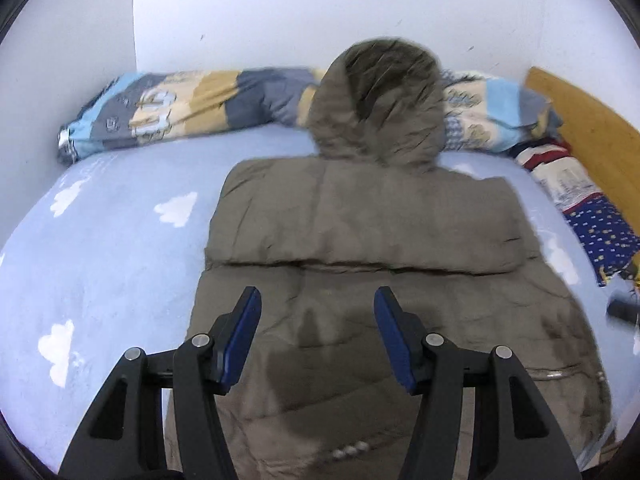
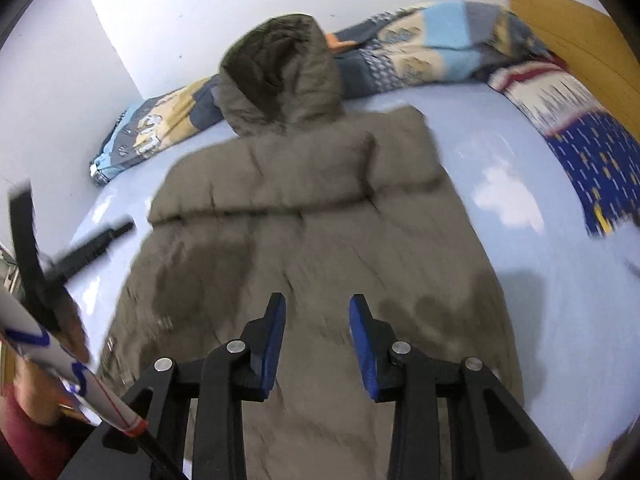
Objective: Fold large clothes
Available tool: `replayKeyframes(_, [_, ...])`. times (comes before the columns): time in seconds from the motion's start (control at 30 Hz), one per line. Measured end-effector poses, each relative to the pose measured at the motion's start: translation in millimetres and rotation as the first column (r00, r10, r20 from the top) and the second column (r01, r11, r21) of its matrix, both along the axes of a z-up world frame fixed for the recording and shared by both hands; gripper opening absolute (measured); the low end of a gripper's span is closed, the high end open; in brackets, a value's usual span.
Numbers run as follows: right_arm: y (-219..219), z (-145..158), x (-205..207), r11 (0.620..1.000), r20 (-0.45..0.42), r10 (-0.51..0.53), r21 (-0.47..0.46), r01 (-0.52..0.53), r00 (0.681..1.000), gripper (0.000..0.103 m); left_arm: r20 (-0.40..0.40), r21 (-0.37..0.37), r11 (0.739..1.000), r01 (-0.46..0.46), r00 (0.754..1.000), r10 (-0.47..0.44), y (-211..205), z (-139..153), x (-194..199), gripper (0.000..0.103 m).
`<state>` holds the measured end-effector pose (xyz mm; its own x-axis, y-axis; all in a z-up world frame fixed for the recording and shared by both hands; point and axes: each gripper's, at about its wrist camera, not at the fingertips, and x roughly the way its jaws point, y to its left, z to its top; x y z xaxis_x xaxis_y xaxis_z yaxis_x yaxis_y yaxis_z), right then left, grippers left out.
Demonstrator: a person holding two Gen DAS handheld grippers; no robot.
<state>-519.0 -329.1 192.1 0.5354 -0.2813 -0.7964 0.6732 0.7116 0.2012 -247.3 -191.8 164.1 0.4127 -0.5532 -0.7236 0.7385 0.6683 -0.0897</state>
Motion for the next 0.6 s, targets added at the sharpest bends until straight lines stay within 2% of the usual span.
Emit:
replayKeyframes(0.1, [-27.4,5.1,54.1,1.0,-0.037,0.018,-0.023,-0.019,0.999,0.036,-0.02,-0.006,0.999,-0.036,0.999,0.036,0.9,-5.0,18.5,0.058])
replayKeyframes(0.2, [-53.8,-4.6,106.6,1.0,-0.06,0.016,-0.007,-0.017,0.998,0.036,-0.066,-0.023,0.998,-0.056,0.996,0.054,4.2,-6.4,34.2,0.058])
replayKeyframes(0.37, [-87.9,-48.0,182.4,0.999,-0.111,-0.006,0.031,0.009,0.994,0.036,-0.051,-0.012,0.997,-0.072,0.996,0.071,3.7,-3.3,42.0,0.058])
replayKeyframes(0.5, [-97.3,-98.3,209.1,0.996,-0.201,-0.012,0.08,0.029,0.979,0.037,-0.017,-0.01,0.998,-0.067,0.998,0.067,2.7,1.7,38.6,0.058])
replayKeyframes(0.6, [-97.1,-110.0,210.1,0.998,-0.192,-0.017,0.049,0.027,0.981,0.037,0.034,0.008,0.998,-0.062,0.998,0.061,0.9,4.4,32.2,0.058])
